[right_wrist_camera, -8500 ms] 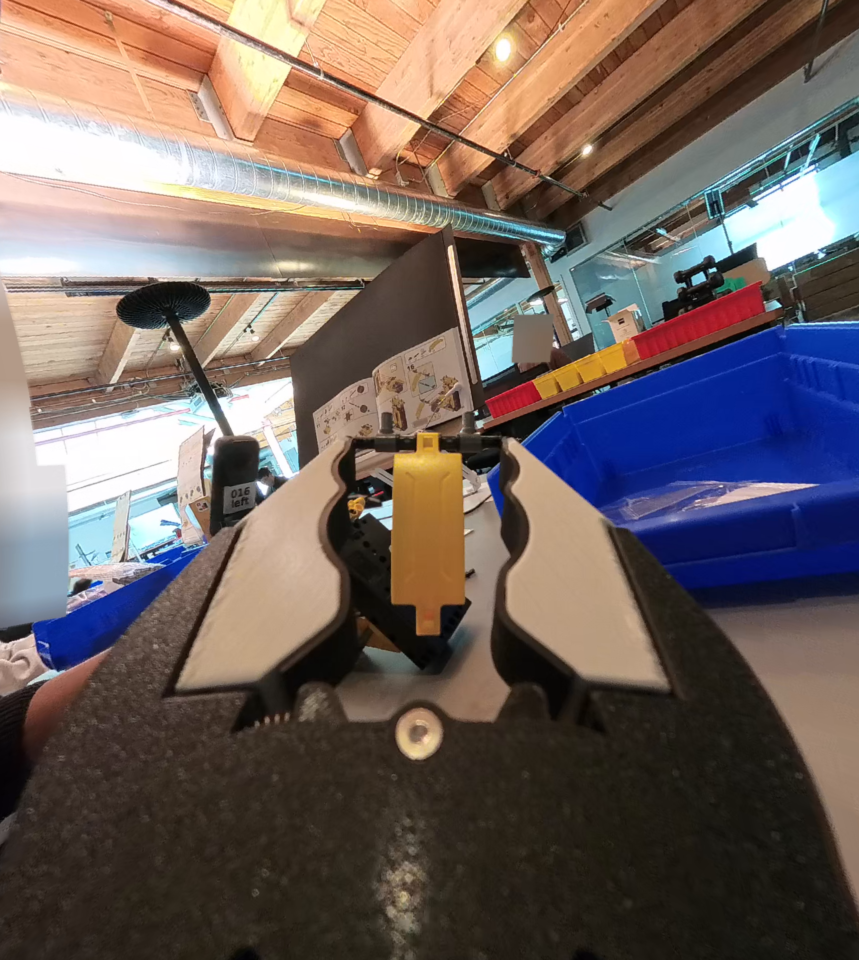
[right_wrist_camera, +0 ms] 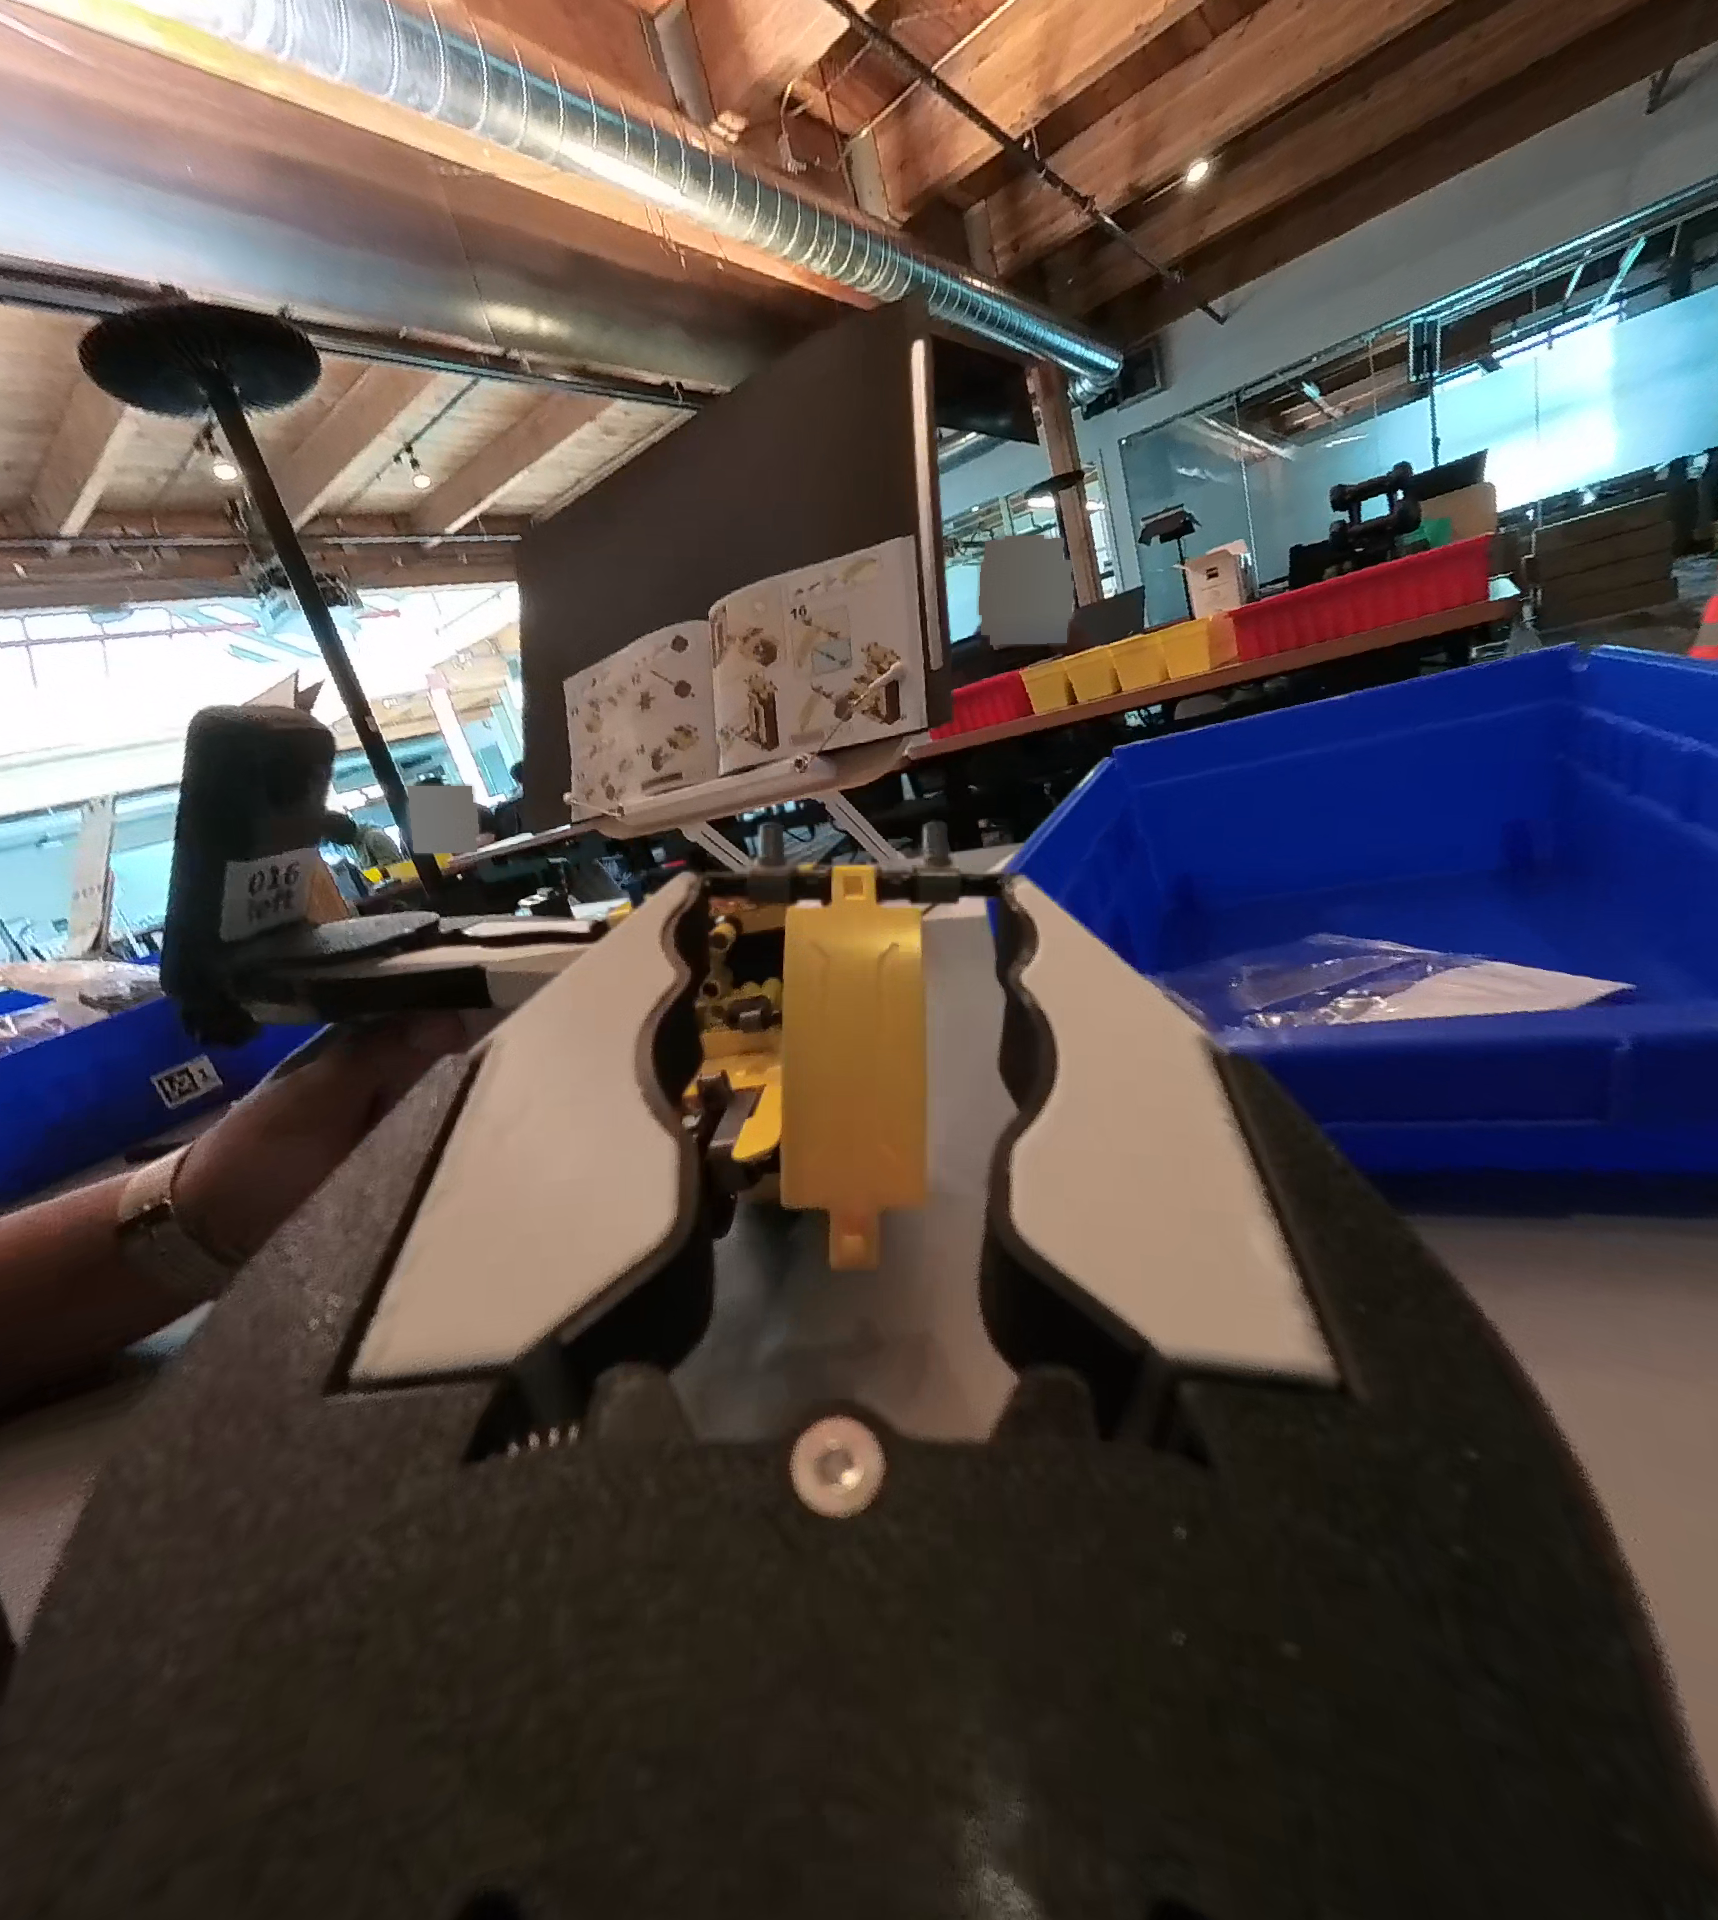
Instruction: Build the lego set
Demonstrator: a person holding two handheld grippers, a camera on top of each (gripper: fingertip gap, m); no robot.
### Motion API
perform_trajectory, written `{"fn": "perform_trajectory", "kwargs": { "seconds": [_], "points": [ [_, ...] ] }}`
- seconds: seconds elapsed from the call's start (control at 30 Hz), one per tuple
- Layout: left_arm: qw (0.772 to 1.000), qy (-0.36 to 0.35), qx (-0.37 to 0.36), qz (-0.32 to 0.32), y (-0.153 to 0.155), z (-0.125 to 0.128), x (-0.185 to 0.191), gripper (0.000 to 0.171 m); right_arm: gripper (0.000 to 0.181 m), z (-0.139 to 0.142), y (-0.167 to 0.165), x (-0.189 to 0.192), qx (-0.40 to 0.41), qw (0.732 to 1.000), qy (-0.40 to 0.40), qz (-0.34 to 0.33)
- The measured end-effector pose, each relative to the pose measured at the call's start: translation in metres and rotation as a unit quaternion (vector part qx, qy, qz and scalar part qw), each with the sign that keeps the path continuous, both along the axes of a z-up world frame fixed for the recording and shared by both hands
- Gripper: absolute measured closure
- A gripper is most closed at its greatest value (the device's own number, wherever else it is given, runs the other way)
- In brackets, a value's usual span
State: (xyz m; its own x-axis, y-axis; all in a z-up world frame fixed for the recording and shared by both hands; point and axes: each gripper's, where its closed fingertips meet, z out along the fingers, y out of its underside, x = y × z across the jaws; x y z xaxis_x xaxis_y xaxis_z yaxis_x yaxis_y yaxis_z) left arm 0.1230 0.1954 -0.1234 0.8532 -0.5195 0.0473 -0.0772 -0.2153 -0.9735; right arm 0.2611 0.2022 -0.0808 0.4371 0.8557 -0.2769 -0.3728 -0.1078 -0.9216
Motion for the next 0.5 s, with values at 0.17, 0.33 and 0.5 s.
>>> {"fn": "perform_trajectory", "kwargs": {
  "seconds": [0.17, 0.33, 0.5],
  "points": [
    [1.0, 0.003, 0.0, 0.01, 0.001, 0.0, 0.0, 0.146, 0.127, -0.005, -0.003, -0.008, 0.0, 1.0, -0.028, 0.001],
    [0.998, 0.047, 0.027, 0.01, -0.003, 0.001, 0.008, 0.146, 0.126, -0.009, -0.016, -0.035, -0.028, 0.997, -0.068, 0.03],
    [0.99, 0.119, 0.071, 0.009, -0.011, 0.001, 0.022, 0.146, 0.127, -0.013, -0.031, -0.065, -0.033, 0.992, -0.107, 0.051]
  ]
}}
